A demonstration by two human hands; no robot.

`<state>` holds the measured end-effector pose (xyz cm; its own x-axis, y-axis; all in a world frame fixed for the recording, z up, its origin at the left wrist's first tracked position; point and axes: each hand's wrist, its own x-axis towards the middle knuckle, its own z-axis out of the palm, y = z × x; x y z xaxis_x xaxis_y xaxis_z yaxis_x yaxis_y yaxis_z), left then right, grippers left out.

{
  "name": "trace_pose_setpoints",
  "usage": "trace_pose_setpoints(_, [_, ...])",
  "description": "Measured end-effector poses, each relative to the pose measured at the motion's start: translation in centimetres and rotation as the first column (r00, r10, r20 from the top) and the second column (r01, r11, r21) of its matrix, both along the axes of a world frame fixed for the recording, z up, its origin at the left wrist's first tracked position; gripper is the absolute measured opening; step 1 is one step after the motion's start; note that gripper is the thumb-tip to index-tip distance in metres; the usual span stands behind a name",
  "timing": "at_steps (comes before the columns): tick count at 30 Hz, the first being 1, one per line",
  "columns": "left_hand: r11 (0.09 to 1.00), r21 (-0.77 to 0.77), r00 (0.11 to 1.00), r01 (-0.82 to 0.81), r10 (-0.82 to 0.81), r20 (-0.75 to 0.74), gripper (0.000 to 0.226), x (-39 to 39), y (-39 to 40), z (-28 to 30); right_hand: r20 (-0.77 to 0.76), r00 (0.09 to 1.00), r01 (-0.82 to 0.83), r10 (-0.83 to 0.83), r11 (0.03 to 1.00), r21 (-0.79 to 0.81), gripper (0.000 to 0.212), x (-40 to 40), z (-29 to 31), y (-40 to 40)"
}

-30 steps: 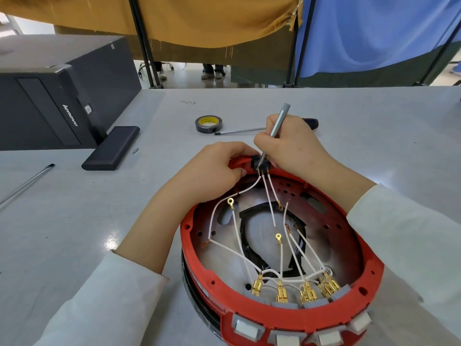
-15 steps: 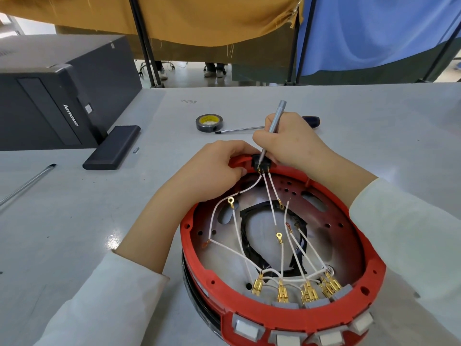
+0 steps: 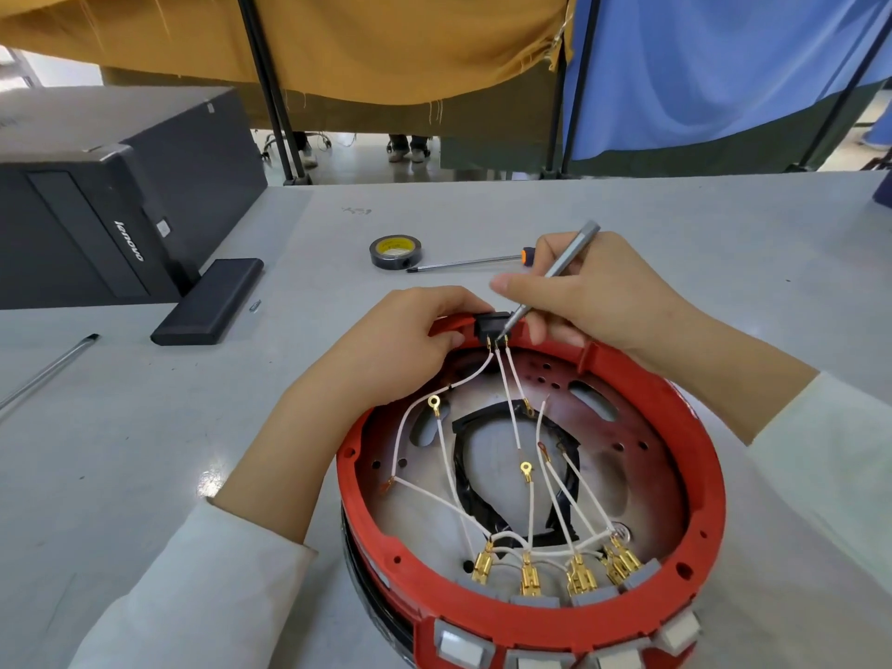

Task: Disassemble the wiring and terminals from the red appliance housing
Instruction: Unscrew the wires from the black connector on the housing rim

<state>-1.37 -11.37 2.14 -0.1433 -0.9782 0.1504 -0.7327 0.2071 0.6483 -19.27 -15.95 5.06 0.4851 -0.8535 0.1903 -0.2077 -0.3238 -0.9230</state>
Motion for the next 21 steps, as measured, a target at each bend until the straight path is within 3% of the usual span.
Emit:
trace_pose_setpoints(9, [0.993, 0.030, 0.993, 0.116, -0.116, -0.001, 0.041, 0.3, -0.6, 0.6, 0.075, 0.997, 0.022, -0.022, 1.000, -0.002, 0.032, -0.6, -1.3, 1.2])
trace_pose_setpoints(21, [0.991, 0.010, 0.990, 0.131, -0.130, -0.049, 0.047, 0.3, -0.9, 0.4, 0.133, 0.983, 0.116, -0.124, 0.991, 0.064, 0.036, -0.9, -2.0, 0.5])
